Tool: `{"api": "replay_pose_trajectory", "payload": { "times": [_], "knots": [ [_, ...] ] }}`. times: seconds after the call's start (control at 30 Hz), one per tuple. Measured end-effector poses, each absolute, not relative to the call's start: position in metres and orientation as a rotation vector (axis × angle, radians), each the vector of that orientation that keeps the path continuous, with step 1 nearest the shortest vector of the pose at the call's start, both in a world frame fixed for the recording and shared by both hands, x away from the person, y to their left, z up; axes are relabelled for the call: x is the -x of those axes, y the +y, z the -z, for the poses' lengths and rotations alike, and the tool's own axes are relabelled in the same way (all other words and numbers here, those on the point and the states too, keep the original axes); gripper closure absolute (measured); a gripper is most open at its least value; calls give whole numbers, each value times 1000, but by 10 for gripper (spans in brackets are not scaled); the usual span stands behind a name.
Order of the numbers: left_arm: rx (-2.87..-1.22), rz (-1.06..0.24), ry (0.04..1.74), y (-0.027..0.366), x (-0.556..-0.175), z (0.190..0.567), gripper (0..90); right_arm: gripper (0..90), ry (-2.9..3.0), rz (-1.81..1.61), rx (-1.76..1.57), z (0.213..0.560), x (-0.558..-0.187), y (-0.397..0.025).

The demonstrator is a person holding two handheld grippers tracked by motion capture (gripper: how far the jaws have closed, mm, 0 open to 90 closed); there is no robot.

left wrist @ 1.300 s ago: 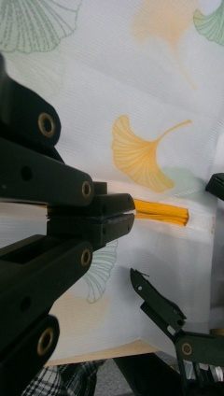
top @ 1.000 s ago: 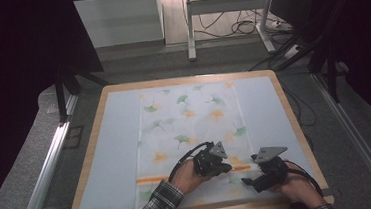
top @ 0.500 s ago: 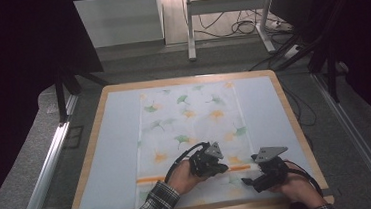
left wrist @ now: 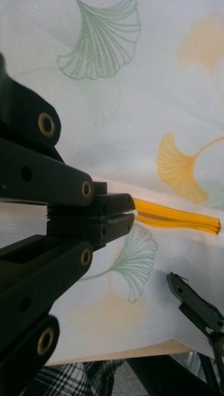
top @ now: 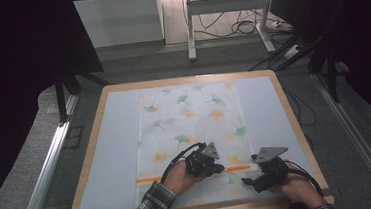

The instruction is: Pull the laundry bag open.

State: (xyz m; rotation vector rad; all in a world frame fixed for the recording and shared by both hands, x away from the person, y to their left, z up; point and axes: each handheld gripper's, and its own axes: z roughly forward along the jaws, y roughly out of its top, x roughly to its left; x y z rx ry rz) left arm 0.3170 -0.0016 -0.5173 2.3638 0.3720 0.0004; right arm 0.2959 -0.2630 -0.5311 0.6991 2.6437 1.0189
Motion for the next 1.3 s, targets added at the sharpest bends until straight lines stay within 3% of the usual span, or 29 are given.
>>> {"api": "replay_pose_trajectory", "payload": {
  "times": [1.3],
  "knots": [
    [-2362, -26, 433, 38, -309, 516, 900, 85, 2637, -1021, -704, 531, -295, -263]
  ]
}}
